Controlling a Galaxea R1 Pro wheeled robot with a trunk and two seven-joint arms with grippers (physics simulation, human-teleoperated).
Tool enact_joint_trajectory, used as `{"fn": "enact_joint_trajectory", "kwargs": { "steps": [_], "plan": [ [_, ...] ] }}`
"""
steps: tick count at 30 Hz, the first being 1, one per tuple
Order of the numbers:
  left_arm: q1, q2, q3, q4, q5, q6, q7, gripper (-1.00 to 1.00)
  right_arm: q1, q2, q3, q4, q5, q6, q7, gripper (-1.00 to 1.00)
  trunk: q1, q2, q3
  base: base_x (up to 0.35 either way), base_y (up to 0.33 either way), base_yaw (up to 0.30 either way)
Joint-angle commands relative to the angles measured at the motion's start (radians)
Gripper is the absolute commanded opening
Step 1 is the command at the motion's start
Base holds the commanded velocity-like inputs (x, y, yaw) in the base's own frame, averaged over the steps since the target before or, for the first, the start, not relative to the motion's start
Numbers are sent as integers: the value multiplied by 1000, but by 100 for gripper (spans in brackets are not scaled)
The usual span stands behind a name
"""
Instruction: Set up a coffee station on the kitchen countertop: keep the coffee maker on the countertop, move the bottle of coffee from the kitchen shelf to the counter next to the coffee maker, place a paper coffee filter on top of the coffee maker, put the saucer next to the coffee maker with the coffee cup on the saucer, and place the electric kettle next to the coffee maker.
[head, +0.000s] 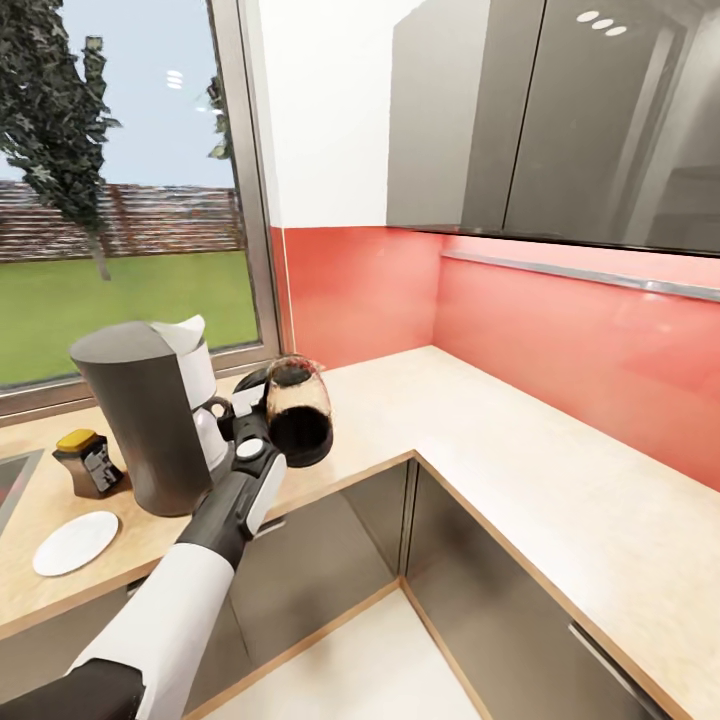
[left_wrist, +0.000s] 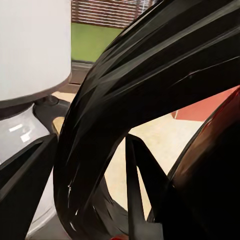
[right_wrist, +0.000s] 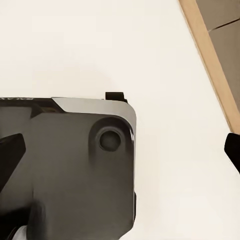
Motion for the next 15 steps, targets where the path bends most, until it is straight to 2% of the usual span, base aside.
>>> {"fn": "enact_joint_trajectory", "kwargs": {
  "steps": [1, 14, 15],
  "plan": [
    [-1, 1, -4, 8, -1, -1, 7, -100, -1, 0, -8, 1, 10, -3, -4, 100, 0, -2, -2, 9, 0, 0],
    [0, 3, -2, 94, -1, -92, 7, -100, -1, 0, -8, 1, 10, -3, -4, 100, 0, -2, -2, 1, 0, 0],
    [0, 5, -2, 126, 0, -106, 7, -100, -1, 0, -8, 1, 10, -3, -4, 100, 0, -2, -2, 0, 0, 0]
  ]
}}
